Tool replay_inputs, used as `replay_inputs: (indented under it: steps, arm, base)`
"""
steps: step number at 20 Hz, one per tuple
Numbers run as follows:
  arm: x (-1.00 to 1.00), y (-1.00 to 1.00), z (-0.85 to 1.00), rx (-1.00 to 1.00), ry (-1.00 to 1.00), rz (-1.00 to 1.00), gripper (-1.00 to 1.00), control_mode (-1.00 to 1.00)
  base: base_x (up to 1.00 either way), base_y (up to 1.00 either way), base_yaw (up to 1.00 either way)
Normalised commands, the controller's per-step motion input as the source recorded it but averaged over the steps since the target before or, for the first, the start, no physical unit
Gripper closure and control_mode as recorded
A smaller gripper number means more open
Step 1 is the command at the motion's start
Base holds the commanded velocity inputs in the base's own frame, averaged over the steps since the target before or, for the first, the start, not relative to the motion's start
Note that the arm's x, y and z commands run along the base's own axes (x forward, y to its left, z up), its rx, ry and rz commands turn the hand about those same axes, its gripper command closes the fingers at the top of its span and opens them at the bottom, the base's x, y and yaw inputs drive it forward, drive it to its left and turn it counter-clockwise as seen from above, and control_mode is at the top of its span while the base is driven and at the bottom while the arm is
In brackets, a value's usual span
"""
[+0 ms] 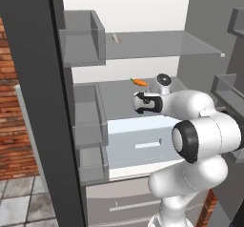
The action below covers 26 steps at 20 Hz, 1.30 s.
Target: Transport the steak and squash to the fridge. Place the steak on the rack containing meat and place the squash on the rack containing the vegetable, ensuring meats and vegetables are on different racks.
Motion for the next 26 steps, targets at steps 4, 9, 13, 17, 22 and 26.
replay_inputs:
  steps: [4, 9, 13, 17, 22, 26]
  arm:
    - [0.04, 0.0, -0.54, 0.0, 0.01, 0.0, 1.0, -1.0]
    - [0.1, 0.0, -0.64, 0.0, 0.02, 0.0, 1.0, -1.0]
    - [0.13, 0.0, -0.59, 0.0, 0.0, 0.0, 1.0, -1.0]
    - [0.13, 0.0, -0.57, 0.0, 0.0, 0.0, -1.0, -1.0]
    - [-0.25, 0.0, -0.02, 0.0, -0.12, 0.0, -1.0, -1.0]
    - [-0.39, 0.0, 0.02, 0.0, -0.07, 0.0, -1.0, -1.0]
  base:
    - [0.0, 0.0, 0.0]
    - [0.0, 0.0, 0.0]
    - [0.0, 0.0, 0.0]
    - [0.0, 0.0, 0.0]
    - [0.0, 0.0, 0.0]
    - [0.0, 0.0, 0.0]
